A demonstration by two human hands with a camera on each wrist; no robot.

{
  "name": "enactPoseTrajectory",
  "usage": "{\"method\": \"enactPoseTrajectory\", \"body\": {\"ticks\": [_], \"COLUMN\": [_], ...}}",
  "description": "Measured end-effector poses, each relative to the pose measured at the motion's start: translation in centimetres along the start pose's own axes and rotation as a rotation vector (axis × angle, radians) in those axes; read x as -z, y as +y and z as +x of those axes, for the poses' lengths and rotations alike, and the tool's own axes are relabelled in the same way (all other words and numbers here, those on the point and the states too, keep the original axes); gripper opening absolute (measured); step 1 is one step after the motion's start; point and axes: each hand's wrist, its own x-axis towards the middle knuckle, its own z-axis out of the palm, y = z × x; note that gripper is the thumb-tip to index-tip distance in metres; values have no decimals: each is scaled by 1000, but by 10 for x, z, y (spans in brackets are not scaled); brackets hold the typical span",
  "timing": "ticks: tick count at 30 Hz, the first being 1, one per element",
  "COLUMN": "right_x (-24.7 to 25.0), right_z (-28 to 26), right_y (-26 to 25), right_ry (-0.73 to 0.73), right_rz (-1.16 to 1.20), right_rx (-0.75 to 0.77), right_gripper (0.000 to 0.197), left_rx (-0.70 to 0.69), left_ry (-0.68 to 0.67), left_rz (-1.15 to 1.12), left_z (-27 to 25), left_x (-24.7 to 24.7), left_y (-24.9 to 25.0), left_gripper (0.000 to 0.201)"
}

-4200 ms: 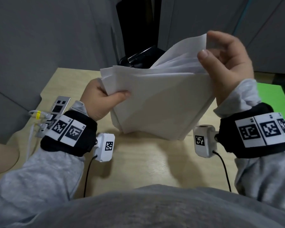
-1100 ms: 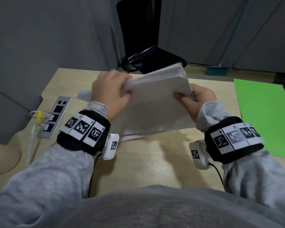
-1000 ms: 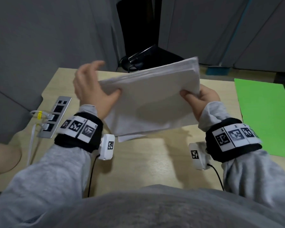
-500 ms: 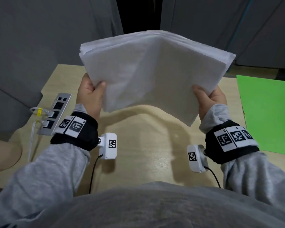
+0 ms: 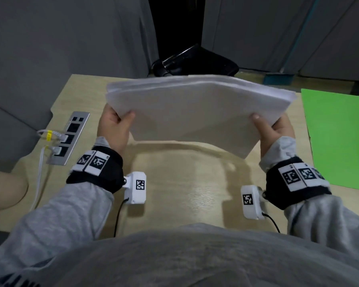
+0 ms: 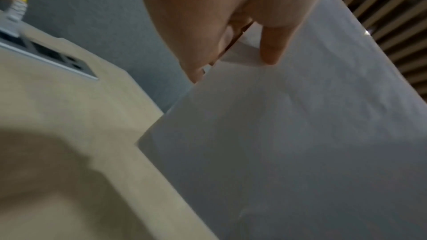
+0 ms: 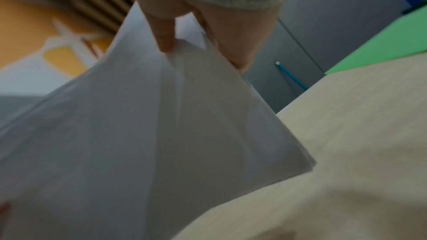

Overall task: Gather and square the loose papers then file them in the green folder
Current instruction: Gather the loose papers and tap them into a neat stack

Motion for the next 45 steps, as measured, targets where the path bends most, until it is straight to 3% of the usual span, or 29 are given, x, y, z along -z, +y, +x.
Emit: {"method": "enactPoseTrajectory", "body": {"ticks": [2, 4, 7, 10, 14, 18, 21, 23, 25, 28, 32, 36, 41, 43, 45], "right_x": [3, 3, -2, -5, 2, -2, -4, 0, 4, 4, 8, 7, -32, -46, -53], "right_z": [2, -1, -4, -2, 3, 0, -2, 3, 4, 4, 10, 12, -6, -13, -17], "right_y": [1, 8, 15, 3, 2, 15, 6, 4, 9, 21, 20, 1, -47, -56, -57], "right_ry": [-3, -70, -100, -28, -16, -76, -40, -23, -47, -119, -38, 52, -280, -389, -467], "right_rz": [-13, -156, -264, -122, -96, -251, -160, -80, -115, -293, -374, -524, -752, -762, -709], "right_rx": [28, 3, -66, -29, 32, -69, -51, -18, -37, -110, -127, 59, 437, 463, 448], "right_gripper": [29, 36, 31, 19, 31, 38, 22, 21, 25, 46, 72, 100, 110, 101, 64], "left_rx": [-27, 34, 107, 44, -11, 97, 70, 12, 40, 166, 187, -64, -565, -682, -756], "left_ry": [-13, -64, -72, 3, -12, -74, 25, 58, 3, -130, -53, -38, -160, -206, -250], "left_rz": [-62, 0, 134, 71, -31, 266, 153, 32, 44, 402, 396, 327, 588, 669, 696], "left_z": [3, 1, -4, -2, 3, -1, -2, 0, -1, -5, -3, 7, -4, -13, -23], "left_x": [4, 5, 1, 0, 4, 0, -2, -1, -1, -5, -7, -6, -21, -30, -37], "left_y": [0, -10, -22, -9, -2, -20, -10, -2, -6, -16, -10, 19, 76, 91, 99], "left_gripper": [31, 32, 32, 23, 31, 30, 22, 22, 30, 33, 29, 23, 29, 34, 35]}}
